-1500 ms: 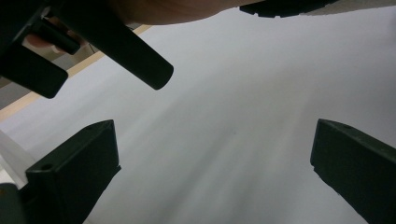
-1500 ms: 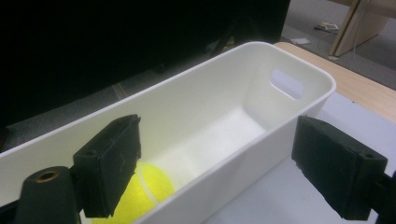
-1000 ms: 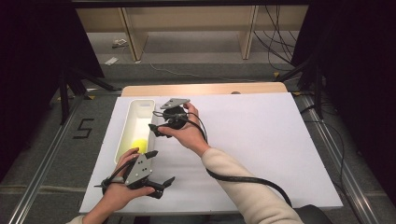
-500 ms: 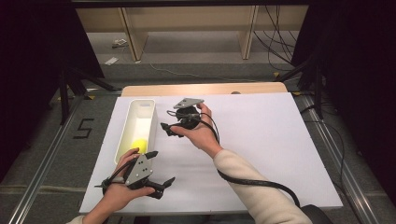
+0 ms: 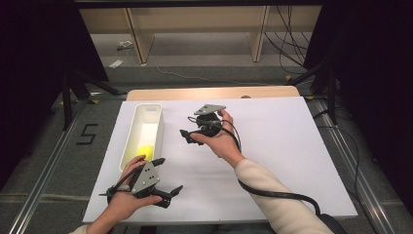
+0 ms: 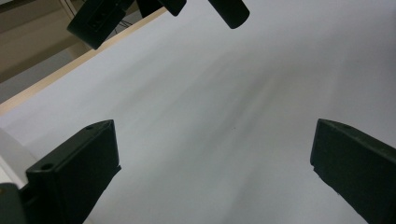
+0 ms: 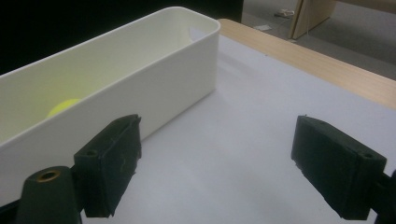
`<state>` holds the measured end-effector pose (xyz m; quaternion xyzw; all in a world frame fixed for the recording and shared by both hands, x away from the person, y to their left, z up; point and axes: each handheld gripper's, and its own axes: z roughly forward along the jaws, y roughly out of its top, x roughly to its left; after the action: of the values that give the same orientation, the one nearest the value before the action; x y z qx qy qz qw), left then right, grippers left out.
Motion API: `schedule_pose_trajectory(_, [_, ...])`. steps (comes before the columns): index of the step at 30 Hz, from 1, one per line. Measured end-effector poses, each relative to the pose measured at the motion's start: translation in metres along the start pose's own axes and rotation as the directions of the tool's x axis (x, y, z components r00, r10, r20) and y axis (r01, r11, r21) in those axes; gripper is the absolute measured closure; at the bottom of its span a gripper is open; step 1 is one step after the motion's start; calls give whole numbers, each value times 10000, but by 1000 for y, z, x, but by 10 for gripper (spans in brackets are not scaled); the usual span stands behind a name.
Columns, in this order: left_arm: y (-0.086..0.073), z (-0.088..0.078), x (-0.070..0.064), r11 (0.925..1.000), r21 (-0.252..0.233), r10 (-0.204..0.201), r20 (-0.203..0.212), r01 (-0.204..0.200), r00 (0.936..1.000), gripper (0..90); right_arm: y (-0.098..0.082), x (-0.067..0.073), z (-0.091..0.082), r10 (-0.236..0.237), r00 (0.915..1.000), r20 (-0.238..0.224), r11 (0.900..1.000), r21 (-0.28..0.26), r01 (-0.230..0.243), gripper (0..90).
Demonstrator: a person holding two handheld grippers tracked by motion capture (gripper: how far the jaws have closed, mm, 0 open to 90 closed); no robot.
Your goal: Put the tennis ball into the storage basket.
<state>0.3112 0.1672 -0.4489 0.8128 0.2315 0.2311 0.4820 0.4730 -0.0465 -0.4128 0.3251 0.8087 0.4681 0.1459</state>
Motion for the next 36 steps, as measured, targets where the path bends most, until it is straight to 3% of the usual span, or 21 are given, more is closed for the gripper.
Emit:
schedule_pose_trajectory(11, [0, 0, 0, 10000, 50, -65, -33, 65, 10000, 6, -13, -13, -18, 121, 9998, 181, 9999, 94, -123, 166])
schedule_pose_trajectory(23, [0, 1, -1, 9998, -12, -186, 231, 186, 9996, 6, -31, -26, -43, 215, 9986, 478, 9997, 96, -220, 166])
schedule_pose_trajectory(28, [0, 1, 0, 10000, -2, -55, 45, 55, 10000, 6, -38, -32, -54, 343, 9976, 606, 9994, 65, -348, 165])
schedule_pose_trajectory(29, [0, 3, -2, 9985, -350, -426, -24, 425, 9991, 6, -40, -33, -57, 372, 9973, 640, 9993, 67, -377, 165])
schedule_pose_trajectory(30, [0, 0, 1, 10000, 15, -10, -44, 10, 10000, 6, -41, -34, -59, 399, 9968, 689, 9991, 76, -405, 165])
schedule_pose_trajectory(36, [0, 0, 1, 10000, 10, -39, -58, 39, 10000, 6, -55, -44, -76, 574, 9942, 905, 9984, -35, -573, 164])
